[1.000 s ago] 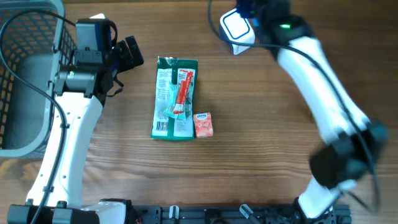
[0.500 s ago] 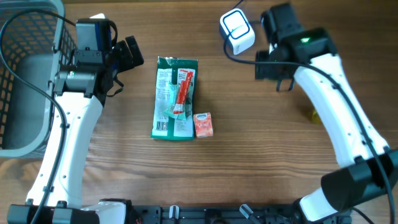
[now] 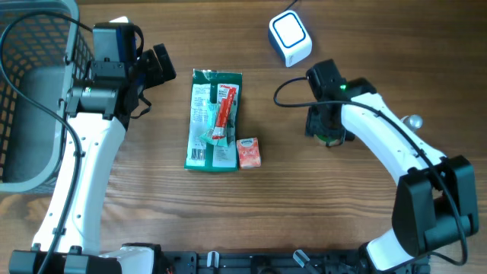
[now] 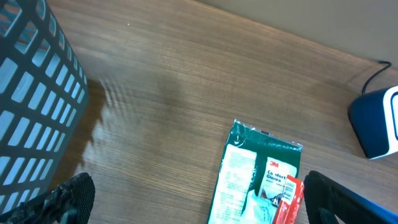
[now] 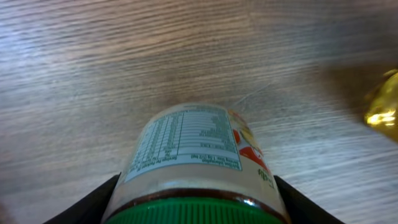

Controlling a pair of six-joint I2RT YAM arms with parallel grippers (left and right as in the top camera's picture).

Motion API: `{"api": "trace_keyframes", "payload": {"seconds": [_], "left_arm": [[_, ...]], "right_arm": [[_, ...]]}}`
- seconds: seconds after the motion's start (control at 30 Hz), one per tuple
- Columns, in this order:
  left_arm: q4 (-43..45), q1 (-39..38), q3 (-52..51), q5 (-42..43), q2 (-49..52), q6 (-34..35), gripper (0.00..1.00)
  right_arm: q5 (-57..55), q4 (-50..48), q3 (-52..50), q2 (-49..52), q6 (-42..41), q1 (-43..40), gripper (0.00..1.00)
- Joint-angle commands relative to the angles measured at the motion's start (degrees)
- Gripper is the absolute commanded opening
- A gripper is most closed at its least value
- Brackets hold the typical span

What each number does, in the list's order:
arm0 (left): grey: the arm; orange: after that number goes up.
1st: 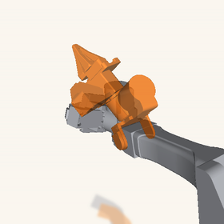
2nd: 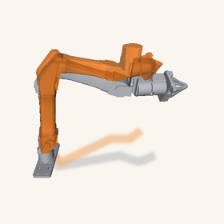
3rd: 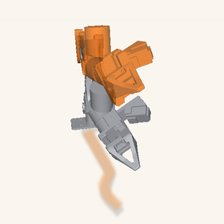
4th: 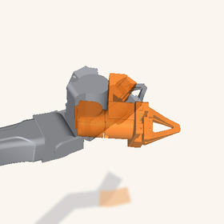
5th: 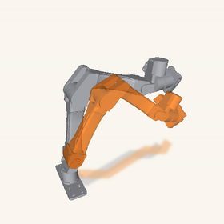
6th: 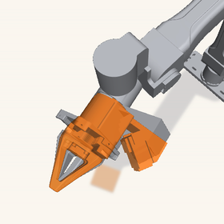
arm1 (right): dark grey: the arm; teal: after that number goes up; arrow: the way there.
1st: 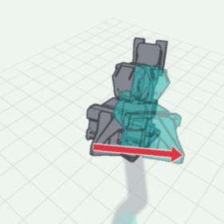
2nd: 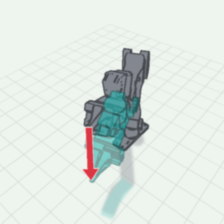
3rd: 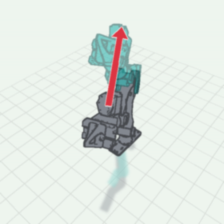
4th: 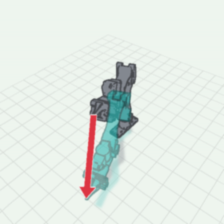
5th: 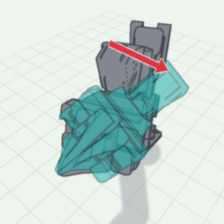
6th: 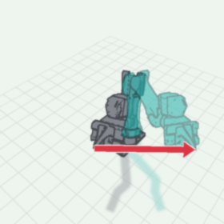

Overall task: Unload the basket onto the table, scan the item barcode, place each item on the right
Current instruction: 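Carry the jar back right and lower it onto the table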

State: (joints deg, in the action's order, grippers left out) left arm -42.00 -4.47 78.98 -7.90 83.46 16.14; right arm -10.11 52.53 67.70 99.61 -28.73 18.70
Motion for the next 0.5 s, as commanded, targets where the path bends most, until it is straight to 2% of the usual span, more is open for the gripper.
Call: {"api": "trace_keyframes", "payload": {"seconds": [0.0,0.27,0.47], "left_arm": [[0.1,0.2,0.7,-0.5,-0.2,-0.9,1.0],[0.1,0.2,0.7,-0.5,-0.2,-0.9,1.0],[0.1,0.2,0.7,-0.5,-0.2,-0.9,1.0]], "right_arm": [[0.2,-3.0,-2.5,-0.3,-2.9,0.0,0.08],[1.6,-5.3,-4.5,-0.2,-2.8,0.0,0.09],[1.6,-5.3,-4.6,-0.2,-2.8,0.0,0.17]]}}
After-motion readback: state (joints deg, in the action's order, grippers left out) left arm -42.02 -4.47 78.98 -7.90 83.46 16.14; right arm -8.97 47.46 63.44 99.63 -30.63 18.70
